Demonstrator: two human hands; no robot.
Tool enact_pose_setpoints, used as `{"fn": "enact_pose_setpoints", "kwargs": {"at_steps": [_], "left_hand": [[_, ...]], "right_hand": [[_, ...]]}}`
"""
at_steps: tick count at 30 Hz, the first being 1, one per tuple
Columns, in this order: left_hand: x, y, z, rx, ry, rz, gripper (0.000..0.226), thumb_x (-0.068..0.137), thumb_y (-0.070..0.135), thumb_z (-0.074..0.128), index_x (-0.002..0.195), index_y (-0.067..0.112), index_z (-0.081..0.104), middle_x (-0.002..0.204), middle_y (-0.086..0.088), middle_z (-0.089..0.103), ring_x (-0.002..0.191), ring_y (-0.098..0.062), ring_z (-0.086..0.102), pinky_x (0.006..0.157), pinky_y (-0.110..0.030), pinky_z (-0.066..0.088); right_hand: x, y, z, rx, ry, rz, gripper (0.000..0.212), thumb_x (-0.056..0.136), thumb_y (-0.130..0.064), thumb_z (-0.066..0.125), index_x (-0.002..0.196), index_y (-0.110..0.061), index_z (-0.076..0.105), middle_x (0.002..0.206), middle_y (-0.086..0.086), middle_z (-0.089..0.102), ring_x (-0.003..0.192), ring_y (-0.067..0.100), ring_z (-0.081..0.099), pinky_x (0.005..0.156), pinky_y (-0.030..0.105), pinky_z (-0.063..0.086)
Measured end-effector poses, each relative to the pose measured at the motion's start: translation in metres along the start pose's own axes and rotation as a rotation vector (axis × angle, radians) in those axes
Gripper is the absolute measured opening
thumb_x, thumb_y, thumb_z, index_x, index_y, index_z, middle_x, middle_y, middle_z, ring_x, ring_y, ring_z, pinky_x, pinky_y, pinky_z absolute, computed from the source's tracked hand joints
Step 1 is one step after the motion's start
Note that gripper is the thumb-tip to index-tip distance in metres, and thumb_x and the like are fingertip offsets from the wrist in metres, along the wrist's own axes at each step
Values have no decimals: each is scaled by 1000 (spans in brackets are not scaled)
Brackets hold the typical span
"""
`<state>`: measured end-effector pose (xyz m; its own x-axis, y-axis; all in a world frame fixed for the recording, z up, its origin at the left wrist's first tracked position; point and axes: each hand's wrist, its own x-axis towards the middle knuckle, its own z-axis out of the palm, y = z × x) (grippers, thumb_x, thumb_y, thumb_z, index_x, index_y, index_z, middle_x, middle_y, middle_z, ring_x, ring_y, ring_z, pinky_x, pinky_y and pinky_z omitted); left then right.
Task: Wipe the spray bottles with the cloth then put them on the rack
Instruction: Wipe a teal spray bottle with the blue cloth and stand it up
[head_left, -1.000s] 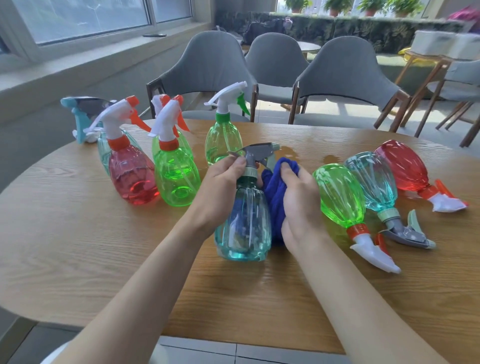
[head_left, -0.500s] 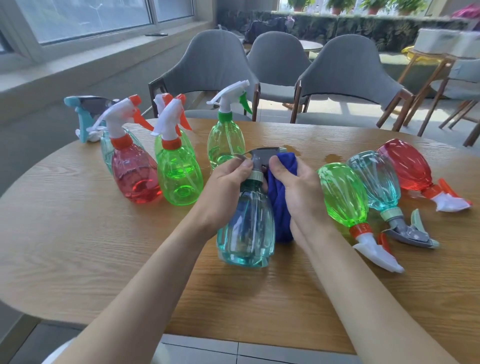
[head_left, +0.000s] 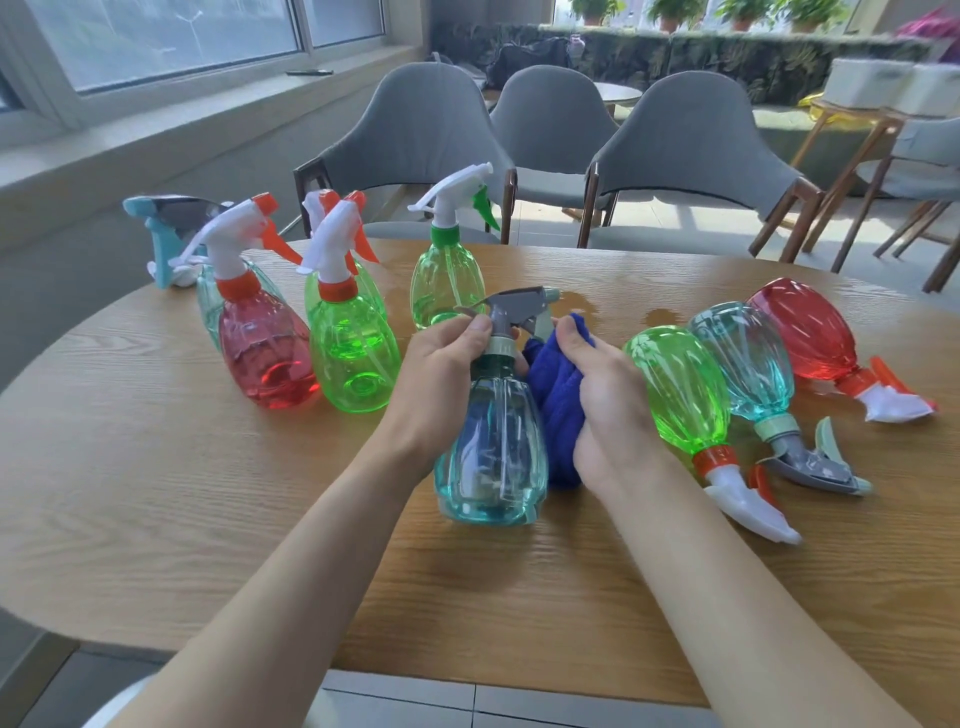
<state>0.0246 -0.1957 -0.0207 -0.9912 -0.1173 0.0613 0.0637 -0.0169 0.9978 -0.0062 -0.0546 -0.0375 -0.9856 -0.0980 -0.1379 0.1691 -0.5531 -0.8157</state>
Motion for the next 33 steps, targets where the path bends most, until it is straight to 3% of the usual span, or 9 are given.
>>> {"fn": "enact_pose_setpoints", "kwargs": {"at_steps": [4, 8, 11, 14, 16, 19, 23, 28, 33], "left_hand": [[2, -2, 2, -10, 26, -20, 42, 115, 23, 44, 97, -1, 74, 87, -16, 78, 75, -27, 71, 78, -43, 58], [5, -5, 0, -23, 79, -27, 44, 115, 23, 43, 91, 2, 73, 84, -13, 77, 72, -24, 70, 72, -39, 57], [6, -7, -3, -17, 103, -24, 43, 116, 23, 42, 89, 6, 72, 86, -14, 77, 73, -25, 70, 75, -41, 57], [8, -6, -6, -63, 112, -34, 40, 116, 22, 42, 92, 8, 71, 87, -14, 77, 72, -26, 70, 75, -43, 57], [6, -5, -5, -73, 93, -43, 42, 116, 22, 42, 91, 6, 72, 86, -15, 77, 70, -26, 70, 72, -40, 57], [4, -6, -2, -85, 36, -44, 39, 116, 24, 43, 103, 12, 79, 98, -14, 81, 88, -32, 77, 86, -50, 62], [1, -5, 0, -95, 17, -45, 34, 116, 24, 44, 116, 13, 75, 95, -10, 80, 90, -28, 77, 92, -52, 61], [1, -2, 1, -58, 47, 11, 36, 116, 23, 44, 109, 7, 75, 88, -13, 78, 83, -28, 75, 89, -53, 60], [4, -5, -1, -22, 142, 22, 50, 116, 25, 42, 91, 0, 77, 86, -15, 79, 77, -27, 73, 80, -42, 59]], "right_hand": [[1, 2, 3, -78, 157, -9, 20, 109, -21, 59, 105, -4, 71, 100, 22, 75, 91, 36, 74, 94, 56, 61], [5, 4, 1, -132, 283, -33, 21, 110, -15, 58, 92, -9, 68, 81, 11, 73, 72, 25, 73, 72, 40, 65], [6, 1, -2, -155, 223, -76, 22, 108, -32, 62, 101, -13, 71, 94, 7, 75, 91, 25, 74, 95, 50, 62], [4, 0, 2, -231, 117, -75, 50, 102, -57, 58, 129, -18, 72, 130, 8, 74, 124, 27, 70, 112, 54, 52], [2, 1, 5, -340, 58, -102, 50, 101, -59, 55, 135, -24, 70, 135, 4, 73, 127, 23, 68, 115, 52, 50], [2, 3, 4, -565, -51, -149, 64, 99, -54, 62, 157, -29, 50, 150, -6, 60, 138, 14, 58, 119, 45, 46], [2, 0, 0, -691, -4, -275, 45, 104, -26, 69, 148, -24, 59, 127, -5, 73, 118, 12, 69, 104, 40, 58], [4, 11, 1, -602, 98, -271, 28, 100, -31, 75, 125, -23, 63, 111, 0, 78, 99, 16, 77, 88, 39, 62], [5, 11, 2, -415, 227, -134, 38, 89, -35, 86, 107, -19, 56, 104, 11, 78, 89, 25, 79, 81, 46, 65]]}}
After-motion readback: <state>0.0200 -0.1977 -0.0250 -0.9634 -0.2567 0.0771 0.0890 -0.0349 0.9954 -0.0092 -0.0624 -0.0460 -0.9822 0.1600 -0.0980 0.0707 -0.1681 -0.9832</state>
